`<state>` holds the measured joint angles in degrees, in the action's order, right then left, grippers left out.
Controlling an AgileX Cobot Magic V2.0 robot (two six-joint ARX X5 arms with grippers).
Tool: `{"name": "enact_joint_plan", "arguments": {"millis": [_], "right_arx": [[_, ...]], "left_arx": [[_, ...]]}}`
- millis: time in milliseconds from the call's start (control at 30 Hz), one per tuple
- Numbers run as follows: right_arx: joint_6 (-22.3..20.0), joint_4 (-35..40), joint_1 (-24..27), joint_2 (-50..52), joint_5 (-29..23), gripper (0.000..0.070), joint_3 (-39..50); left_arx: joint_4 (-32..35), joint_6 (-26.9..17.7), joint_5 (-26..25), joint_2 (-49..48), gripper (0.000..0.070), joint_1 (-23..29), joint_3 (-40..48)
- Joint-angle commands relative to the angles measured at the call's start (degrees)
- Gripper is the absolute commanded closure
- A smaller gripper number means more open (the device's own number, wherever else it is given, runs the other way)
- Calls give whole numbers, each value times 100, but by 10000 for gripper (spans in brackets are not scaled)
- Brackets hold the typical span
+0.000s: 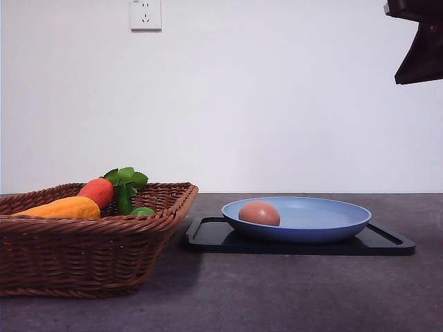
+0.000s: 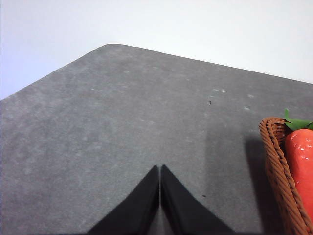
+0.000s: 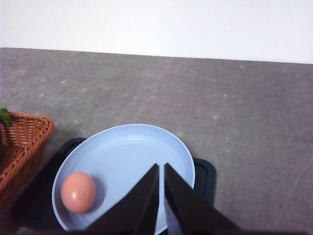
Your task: Transfer egg from basket to plate and serve
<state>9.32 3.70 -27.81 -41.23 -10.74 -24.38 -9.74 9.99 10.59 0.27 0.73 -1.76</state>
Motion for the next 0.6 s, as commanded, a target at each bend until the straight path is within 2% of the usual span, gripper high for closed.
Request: {"name": "enact_joint_plan", "arguments": {"millis": [0,567], "right_arx": [[72,59,-46,-22,-26,700,-39],[-13,55,-46,-18,-27,700,-37]], "left_arx": [[38,36,-4,-11,700,11,155],[38,36,-4,-11,700,11,155]]}}
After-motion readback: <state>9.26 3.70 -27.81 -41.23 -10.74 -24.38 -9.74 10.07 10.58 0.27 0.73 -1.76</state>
